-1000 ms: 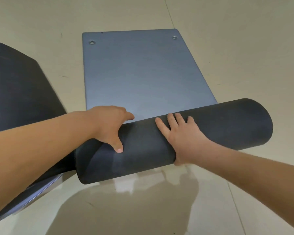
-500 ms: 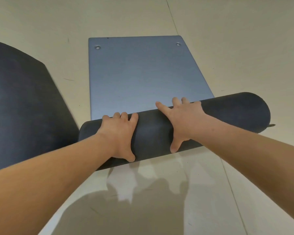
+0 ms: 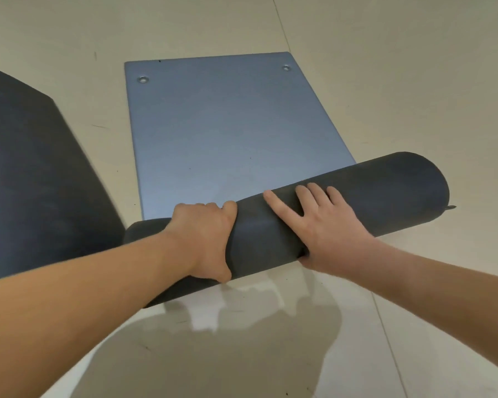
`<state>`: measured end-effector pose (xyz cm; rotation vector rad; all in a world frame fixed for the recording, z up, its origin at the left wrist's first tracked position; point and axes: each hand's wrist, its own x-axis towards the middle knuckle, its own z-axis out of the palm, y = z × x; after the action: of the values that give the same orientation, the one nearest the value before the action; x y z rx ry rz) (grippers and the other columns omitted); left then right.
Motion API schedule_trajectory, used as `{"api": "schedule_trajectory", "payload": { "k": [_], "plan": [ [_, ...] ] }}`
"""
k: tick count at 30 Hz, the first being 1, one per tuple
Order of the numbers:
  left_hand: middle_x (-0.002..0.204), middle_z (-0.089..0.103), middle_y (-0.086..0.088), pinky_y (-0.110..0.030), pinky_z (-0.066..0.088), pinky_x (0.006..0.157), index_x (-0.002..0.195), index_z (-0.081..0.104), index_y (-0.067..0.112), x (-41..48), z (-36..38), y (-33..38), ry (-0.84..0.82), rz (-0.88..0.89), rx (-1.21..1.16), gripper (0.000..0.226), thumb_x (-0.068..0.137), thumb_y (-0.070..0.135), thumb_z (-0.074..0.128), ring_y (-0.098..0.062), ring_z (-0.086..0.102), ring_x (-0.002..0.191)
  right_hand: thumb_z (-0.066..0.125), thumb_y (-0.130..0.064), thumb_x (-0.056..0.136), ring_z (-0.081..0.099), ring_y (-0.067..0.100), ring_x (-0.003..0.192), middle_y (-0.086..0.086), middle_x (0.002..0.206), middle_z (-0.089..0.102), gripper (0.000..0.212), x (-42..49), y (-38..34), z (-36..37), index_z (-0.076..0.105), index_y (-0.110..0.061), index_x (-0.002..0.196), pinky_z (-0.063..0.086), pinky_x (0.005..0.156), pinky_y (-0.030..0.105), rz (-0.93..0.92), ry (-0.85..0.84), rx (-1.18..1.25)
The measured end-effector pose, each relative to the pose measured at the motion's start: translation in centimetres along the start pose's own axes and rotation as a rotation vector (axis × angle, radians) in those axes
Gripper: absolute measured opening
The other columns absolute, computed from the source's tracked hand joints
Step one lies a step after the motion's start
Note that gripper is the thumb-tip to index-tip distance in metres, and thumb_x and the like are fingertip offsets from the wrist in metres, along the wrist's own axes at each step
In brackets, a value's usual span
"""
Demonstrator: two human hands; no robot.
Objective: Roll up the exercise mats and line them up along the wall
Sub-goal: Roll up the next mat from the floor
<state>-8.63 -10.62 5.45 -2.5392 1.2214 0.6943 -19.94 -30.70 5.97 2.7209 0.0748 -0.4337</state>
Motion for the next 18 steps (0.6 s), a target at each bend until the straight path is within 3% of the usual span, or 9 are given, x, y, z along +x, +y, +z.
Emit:
{"api": "schedule_trajectory", "payload": {
  "k": [2,4,6,11,13,15,18],
  "plan": [
    [0.099,0.049,0.004,-0.036,0.048,0.074,0.133,0.032,0.027,0.5,-0.4,-1.0,-0.010,-0.006,-0.054,0.094,0.062,0.071,0.076,-0.018,0.055,0.089,0.087,-0.054,0.074,0.021,0.054,0.152,0.036,0.164,0.016,0.141,-1.2,-1.2,0.7,-0.016,-0.029,0.166,0.026,0.118,0.068,-0.050,-0.004,0.005],
    [0.109,0.051,0.003,-0.038,0.052,0.079,0.141,0.030,0.030,0.8,-0.8,-2.3,-0.016,-0.016,-0.083,0.105,0.059,0.079,0.075,-0.019,0.055,0.097,0.088,-0.058,0.075,-0.003,0.055,0.157,0.036,0.168,-0.012,0.150,-1.0,-2.0,1.0,-0.033,-0.029,0.159,0.012,0.123,0.071,-0.060,-0.029,0.022],
    [0.119,0.049,0.002,-0.038,0.053,0.083,0.147,0.026,0.031,0.9,-0.7,-2.8,-0.018,-0.041,-0.097,0.114,0.058,0.081,0.075,-0.020,0.054,0.106,0.087,-0.057,0.077,-0.009,0.056,0.156,0.037,0.165,-0.020,0.154,0.5,-2.6,1.4,-0.042,-0.026,0.154,0.009,0.123,0.073,-0.037,-0.012,0.022],
    [0.142,0.044,-0.006,-0.045,0.049,0.100,0.159,0.019,0.016,0.5,0.5,-1.8,0.127,-0.062,0.035,0.109,0.077,0.071,0.065,-0.027,0.048,0.125,0.082,-0.059,0.078,0.004,0.053,0.157,0.036,0.168,-0.002,0.144,4.2,-2.2,1.9,-0.033,-0.027,0.159,0.013,0.122,0.071,-0.060,0.002,0.005],
    [0.155,0.035,-0.016,-0.051,0.043,0.110,0.164,0.005,0.010,0.0,1.2,-1.0,0.110,-0.099,0.059,0.121,0.078,0.075,0.061,-0.034,0.041,0.139,0.080,-0.063,0.075,0.012,0.048,0.157,0.032,0.168,0.009,0.141,5.5,-1.0,1.0,-0.027,-0.031,0.160,0.018,0.122,0.066,-0.131,-0.027,-0.002],
    [0.167,0.012,-0.023,-0.059,0.033,0.118,0.163,-0.015,0.010,-0.2,2.3,-0.5,0.064,-0.165,0.056,0.142,0.071,0.082,0.066,-0.042,0.020,0.155,0.083,-0.070,0.064,0.027,0.041,0.152,0.024,0.163,0.025,0.145,7.2,0.3,-0.5,-0.019,-0.035,0.161,0.028,0.120,0.060,-0.170,-0.073,0.017],
    [0.169,0.000,-0.025,-0.063,0.028,0.119,0.159,-0.028,0.012,0.7,3.4,-1.2,0.080,-0.241,0.037,0.153,0.068,0.079,0.074,-0.043,0.006,0.159,0.090,-0.075,0.050,0.040,0.032,0.143,0.012,0.155,0.038,0.156,9.8,1.5,-2.7,-0.015,-0.041,0.160,0.036,0.116,0.055,-0.199,-0.167,0.023]
  ]
}}
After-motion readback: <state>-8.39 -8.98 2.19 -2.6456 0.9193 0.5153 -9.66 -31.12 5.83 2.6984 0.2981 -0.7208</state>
